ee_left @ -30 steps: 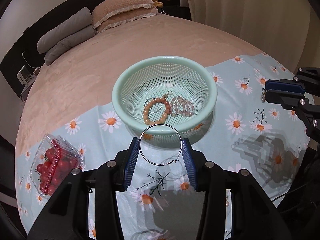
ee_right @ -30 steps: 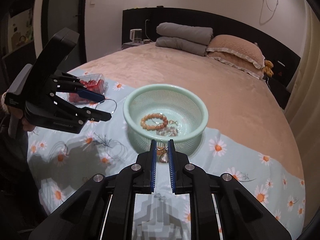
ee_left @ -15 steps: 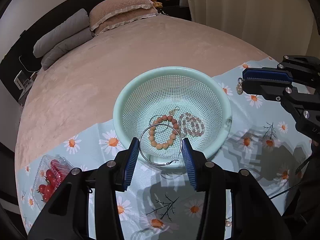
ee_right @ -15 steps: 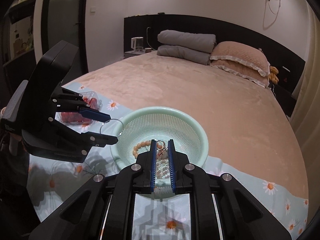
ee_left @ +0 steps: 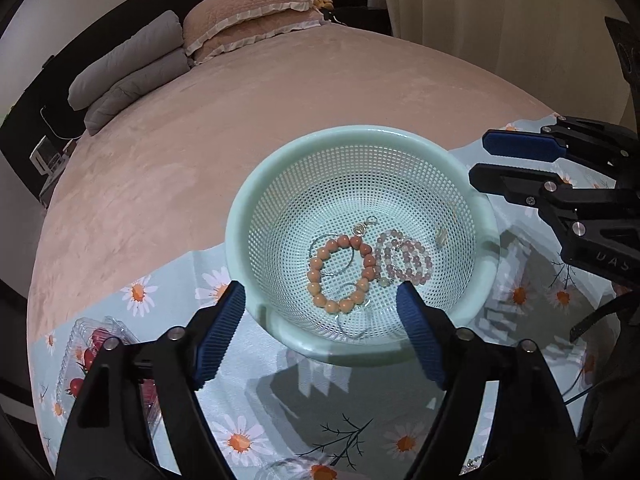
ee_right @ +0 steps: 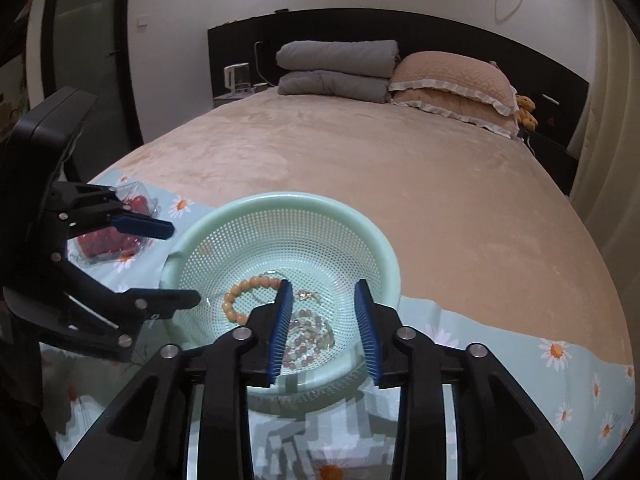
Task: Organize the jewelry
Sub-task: 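Open both grippers to drop the hoop and charm into the basket, then move both open grippers toward the pearl drop earrings on the sheet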
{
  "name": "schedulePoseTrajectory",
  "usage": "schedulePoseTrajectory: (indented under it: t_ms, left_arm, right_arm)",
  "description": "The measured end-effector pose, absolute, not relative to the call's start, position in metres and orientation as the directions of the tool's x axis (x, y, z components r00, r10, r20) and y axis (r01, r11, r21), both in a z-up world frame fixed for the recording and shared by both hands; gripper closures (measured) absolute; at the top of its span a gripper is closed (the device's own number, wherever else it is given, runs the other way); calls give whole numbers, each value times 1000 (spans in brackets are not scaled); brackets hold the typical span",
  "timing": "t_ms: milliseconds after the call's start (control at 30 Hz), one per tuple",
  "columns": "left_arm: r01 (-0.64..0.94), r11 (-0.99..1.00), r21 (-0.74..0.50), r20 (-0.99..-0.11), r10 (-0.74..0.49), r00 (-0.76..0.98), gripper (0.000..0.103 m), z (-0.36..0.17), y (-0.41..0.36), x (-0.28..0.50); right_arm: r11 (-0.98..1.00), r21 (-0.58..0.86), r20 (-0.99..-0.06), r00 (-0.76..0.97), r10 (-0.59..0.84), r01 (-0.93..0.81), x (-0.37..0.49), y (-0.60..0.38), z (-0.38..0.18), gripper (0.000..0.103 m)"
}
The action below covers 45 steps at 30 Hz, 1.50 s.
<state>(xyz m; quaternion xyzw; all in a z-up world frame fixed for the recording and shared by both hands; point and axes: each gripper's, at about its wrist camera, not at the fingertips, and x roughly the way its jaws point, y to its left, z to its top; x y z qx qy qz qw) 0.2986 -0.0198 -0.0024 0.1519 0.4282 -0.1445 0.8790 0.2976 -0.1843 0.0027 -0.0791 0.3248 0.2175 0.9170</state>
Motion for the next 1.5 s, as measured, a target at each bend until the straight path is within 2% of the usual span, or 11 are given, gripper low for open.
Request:
schedulePoseTrajectory:
  t_ms: [67,200,267,833,1133,1500]
  left_arm:
    - [376,914,149,-792,-117,599,17,2,-16,297]
    - [350,923,158,-779,-101,619,9,11,-9,291]
    - [344,924,167,-775,-93,626,8,14,-7,287]
    - [328,934,139,-787,-97,609,6,19,8,239]
    - [348,929,126,-818,-101,566,6,-14,10,200]
    - [378,921,91,-845,-129,519,7,-49,15,164]
  right_arm:
    - [902,7,-622,704,342,-432,298,-189,4,57]
    - [906,17,-615,710,343,-423,294,-193,8,54]
    - [905,14,-614,711,343,-424,292,-193,11,53]
    - [867,-37,-641,677,361,-498,229,-175,26,52]
    - [819,-7,-718,572,395,-574,192,-158,-16,52]
    - [746,10,-748,490,447,-666,148,-144,-62,52]
